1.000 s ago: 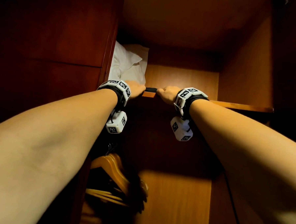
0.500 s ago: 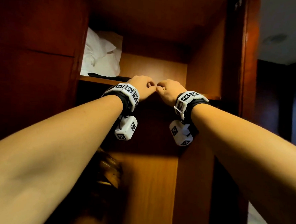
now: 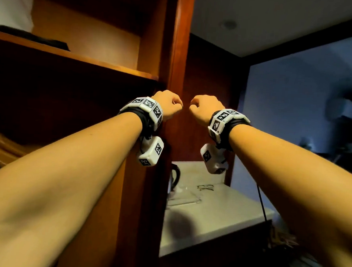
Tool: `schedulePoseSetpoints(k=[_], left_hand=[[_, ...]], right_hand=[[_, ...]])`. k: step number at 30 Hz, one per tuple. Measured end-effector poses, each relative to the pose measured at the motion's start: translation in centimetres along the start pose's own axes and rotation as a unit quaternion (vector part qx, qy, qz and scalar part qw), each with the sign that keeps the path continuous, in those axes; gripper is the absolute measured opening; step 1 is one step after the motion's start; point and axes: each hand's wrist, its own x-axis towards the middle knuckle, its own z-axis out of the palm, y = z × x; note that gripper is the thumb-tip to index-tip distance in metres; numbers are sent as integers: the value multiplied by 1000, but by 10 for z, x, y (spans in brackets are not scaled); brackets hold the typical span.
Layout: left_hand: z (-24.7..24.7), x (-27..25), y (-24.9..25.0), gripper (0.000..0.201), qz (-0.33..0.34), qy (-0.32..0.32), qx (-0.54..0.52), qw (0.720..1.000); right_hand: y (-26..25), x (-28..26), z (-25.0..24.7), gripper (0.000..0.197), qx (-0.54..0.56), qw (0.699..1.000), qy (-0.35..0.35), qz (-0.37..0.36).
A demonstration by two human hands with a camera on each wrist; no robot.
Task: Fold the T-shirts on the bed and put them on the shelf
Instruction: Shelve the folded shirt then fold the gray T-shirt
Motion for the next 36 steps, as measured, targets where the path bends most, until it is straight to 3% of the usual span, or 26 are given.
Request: schedulePoseSetpoints(k=[8,16,24,29,31,36], left_hand=[[166,30,114,22,42,-108,-99,988],[357,87,221,26,117,-207,-182,954],[529,146,328,22,199,-317,-243,895],[631,165,413,18,204,-404,-279,847],[657,168,434,19,217,-423,-271,837],[762,190,529,22,258,-450,-269,811]], right_hand=[[184,-67,-11,30,-67,988,-47,132],[380,-110,-4,28,-128,953,-60,266],[553,-158,-1,31,-187,898,-90,389],[666,-194,-15,29,-210,850,-130,465],[695,-205,-19,25,-208,839,-139,484],[822,-242,-29,36,-234,804,-138,529]])
